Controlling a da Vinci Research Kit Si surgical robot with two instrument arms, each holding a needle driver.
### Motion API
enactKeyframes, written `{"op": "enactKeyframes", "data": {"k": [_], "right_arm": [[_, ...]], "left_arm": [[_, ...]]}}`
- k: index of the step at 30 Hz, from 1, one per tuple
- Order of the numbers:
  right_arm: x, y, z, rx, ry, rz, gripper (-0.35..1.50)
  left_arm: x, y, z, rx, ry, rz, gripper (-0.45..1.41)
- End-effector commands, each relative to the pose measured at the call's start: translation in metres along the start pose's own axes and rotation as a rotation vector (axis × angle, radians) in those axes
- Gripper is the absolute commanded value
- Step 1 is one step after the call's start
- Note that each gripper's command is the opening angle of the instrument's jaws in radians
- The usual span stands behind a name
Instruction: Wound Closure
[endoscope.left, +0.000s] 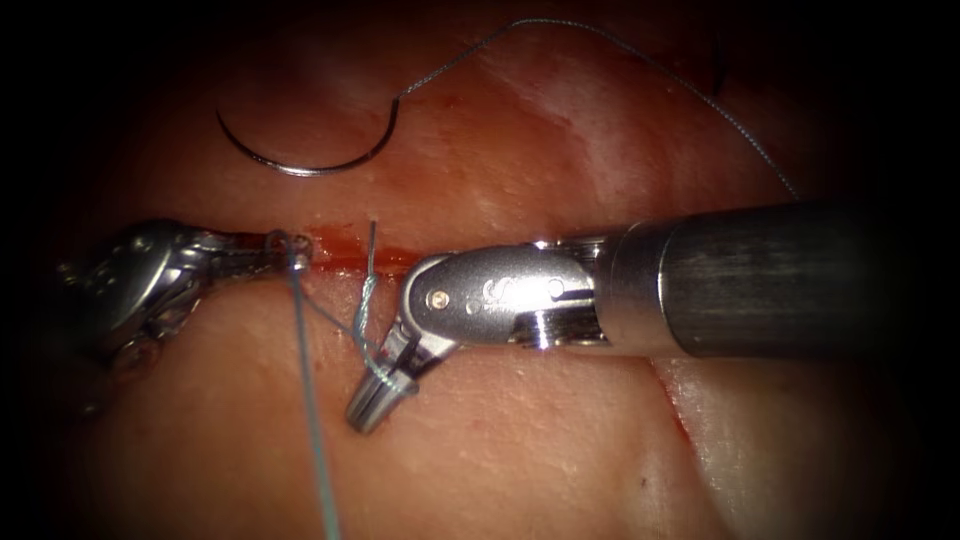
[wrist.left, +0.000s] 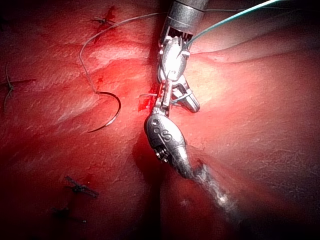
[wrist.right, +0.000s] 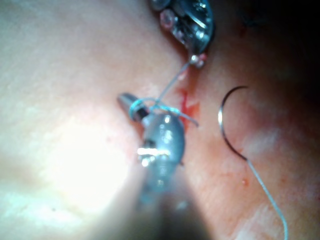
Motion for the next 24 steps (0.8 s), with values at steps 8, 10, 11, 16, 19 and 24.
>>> {"op": "enactKeyframes", "data": {"k": [8, 10, 11, 16, 19, 24], "right_arm": [[-0.0005, 0.0011, -0.0029, -0.151, 0.089, 0.028, -0.35], [-0.0009, 0.0015, -0.0045, -0.202, 0.11, 0.05, -0.35], [-0.0012, 0.0018, -0.0056, -0.245, 0.126, 0.066, -0.35], [-0.0019, 0.0025, -0.007, -0.344, 0.134, 0.098, -0.35], [-0.0024, 0.0031, -0.0076, -0.378, 0.137, 0.117, -0.35], [-0.0029, 0.0039, -0.0086, -0.411, 0.137, 0.143, -0.35]], "left_arm": [[-0.0008, 0.004, -0.001, -0.018, -0.023, 0.005, -0.45], [-0.0008, 0.0053, -0.0015, -0.023, -0.038, 0.008, -0.45], [-0.0009, 0.0062, -0.0017, -0.024, -0.038, 0.01, -0.45], [-0.0012, 0.009, -0.0016, -0.025, -0.041, -0.001, -0.45], [-0.0016, 0.011, -0.0014, -0.024, -0.044, -0.012, -0.45], [-0.0017, 0.0123, -0.0011, -0.022, -0.044, -0.02, -0.45]]}}
